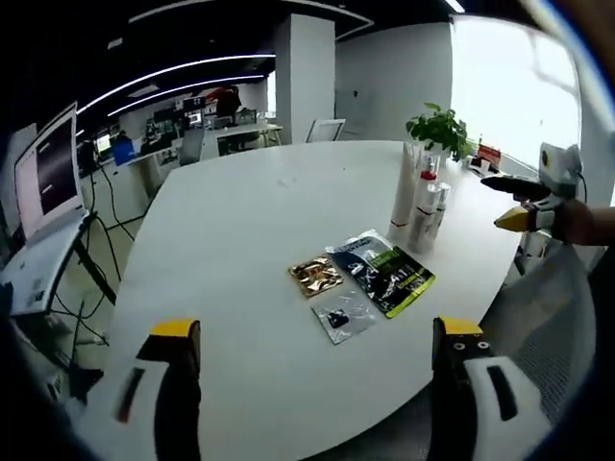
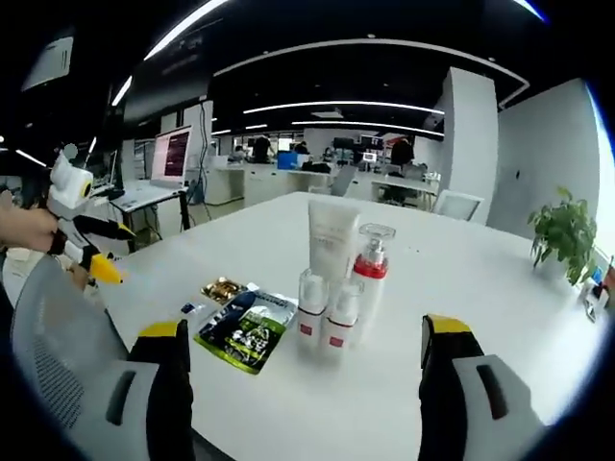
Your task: Arrange the skincare products in the storage area until every visible bottle or jar stands upright without overlapping.
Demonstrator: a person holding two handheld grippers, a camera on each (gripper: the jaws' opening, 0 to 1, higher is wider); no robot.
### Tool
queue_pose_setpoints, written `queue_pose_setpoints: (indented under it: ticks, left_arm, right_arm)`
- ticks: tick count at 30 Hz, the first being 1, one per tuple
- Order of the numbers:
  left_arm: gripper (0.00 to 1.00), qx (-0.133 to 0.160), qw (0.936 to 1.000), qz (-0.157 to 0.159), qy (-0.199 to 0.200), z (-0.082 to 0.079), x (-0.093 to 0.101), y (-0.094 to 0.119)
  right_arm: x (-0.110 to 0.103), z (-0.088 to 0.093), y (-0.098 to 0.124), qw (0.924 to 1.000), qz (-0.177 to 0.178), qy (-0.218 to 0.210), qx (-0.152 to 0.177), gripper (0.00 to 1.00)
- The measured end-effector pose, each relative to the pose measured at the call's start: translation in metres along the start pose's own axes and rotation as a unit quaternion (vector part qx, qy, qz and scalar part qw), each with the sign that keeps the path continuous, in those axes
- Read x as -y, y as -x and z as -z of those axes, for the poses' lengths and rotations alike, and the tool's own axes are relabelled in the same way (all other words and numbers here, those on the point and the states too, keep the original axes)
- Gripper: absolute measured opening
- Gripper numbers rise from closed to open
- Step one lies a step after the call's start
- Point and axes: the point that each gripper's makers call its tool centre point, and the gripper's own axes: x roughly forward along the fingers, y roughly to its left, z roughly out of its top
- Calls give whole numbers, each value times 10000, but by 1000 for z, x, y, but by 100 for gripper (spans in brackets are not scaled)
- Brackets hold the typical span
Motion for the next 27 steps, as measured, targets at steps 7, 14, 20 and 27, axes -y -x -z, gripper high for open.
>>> queue_pose_setpoints:
  ticks: [7, 14, 20, 27]
  left_arm:
    - [99, 122, 9998, -159, 98, -2, -5, -2]
    - [98, 129, 9993, -189, 299, 2, -8, -3]
    - [98, 98, 9991, -205, 364, 3, -8, -2]
    - [97, 48, 9994, -145, 306, 6, -7, -5]
  right_arm:
    - [-2, 9, -3, 9998, 26, 166, -142, 100]
    - [2, 9, -1, 9997, 141, 121, -136, 100]
    - [5, 9, -1, 9995, 222, 119, -187, 100]
    - [6, 12, -2, 9992, 238, 173, -253, 100]
